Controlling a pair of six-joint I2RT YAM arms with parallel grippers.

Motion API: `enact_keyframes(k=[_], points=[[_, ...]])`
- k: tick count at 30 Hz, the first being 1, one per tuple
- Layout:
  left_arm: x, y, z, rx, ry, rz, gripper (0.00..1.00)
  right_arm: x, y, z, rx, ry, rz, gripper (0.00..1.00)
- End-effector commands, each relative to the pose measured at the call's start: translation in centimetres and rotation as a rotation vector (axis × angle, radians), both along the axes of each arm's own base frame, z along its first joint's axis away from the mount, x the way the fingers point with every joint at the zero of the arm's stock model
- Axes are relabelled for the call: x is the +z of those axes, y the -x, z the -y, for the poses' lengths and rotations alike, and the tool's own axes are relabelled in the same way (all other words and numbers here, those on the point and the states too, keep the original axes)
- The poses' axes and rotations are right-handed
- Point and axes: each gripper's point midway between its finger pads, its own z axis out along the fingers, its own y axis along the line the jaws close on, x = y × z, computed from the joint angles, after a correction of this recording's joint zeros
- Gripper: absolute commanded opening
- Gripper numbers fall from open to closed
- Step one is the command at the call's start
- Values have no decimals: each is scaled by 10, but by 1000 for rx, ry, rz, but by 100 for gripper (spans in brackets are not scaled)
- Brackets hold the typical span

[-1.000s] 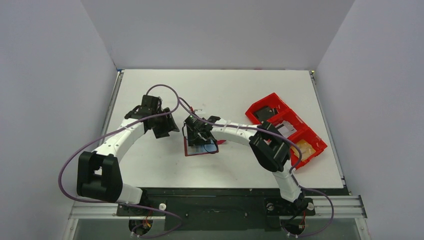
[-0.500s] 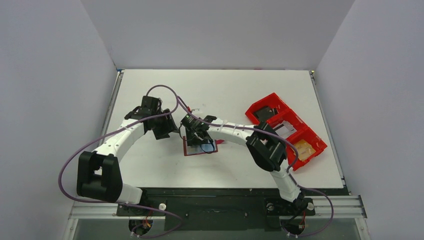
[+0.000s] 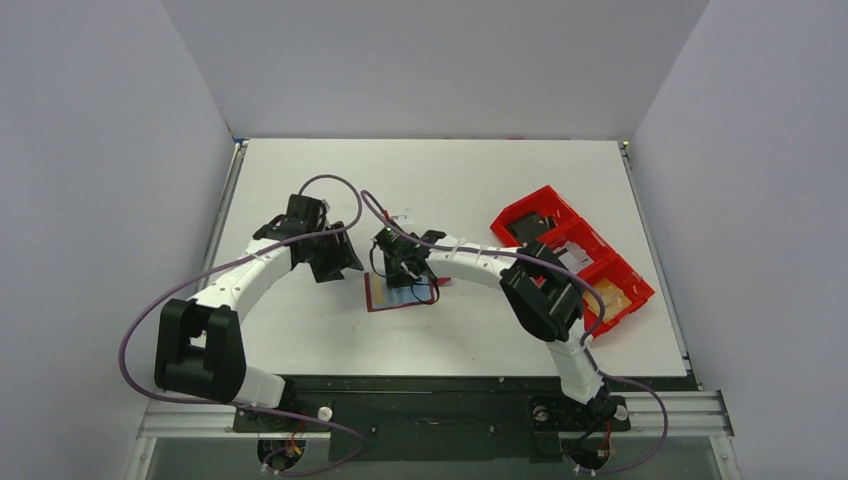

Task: Take the credit cards out of the card holder
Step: Remove the credit card from the card holder.

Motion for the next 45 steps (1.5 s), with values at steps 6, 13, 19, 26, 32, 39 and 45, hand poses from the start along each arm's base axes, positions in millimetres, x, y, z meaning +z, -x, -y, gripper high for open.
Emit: enact_keyframes(k=[6, 13, 19, 26, 32, 39, 45], points=[[-12, 2, 51, -96, 122, -24, 52, -62, 30, 23, 24, -47, -212, 0], [-31, 1, 73, -114, 141, -63, 50, -64, 31, 29, 10, -79, -230, 0], [-43, -3, 79, -119, 126, -83, 44, -66, 30, 32, 0, -86, -232, 0], [-55, -3, 79, -113, 118, -99, 26, -64, 28, 32, -4, -95, -232, 0], [-54, -4, 79, -109, 115, -92, 0, -51, 23, 28, -3, -126, -214, 2], [-43, -6, 77, -106, 105, -63, 0, 4, 6, 22, -6, -214, -137, 38], [-34, -6, 79, -116, 117, -46, 0, 43, -4, 29, -35, -245, -81, 46]])
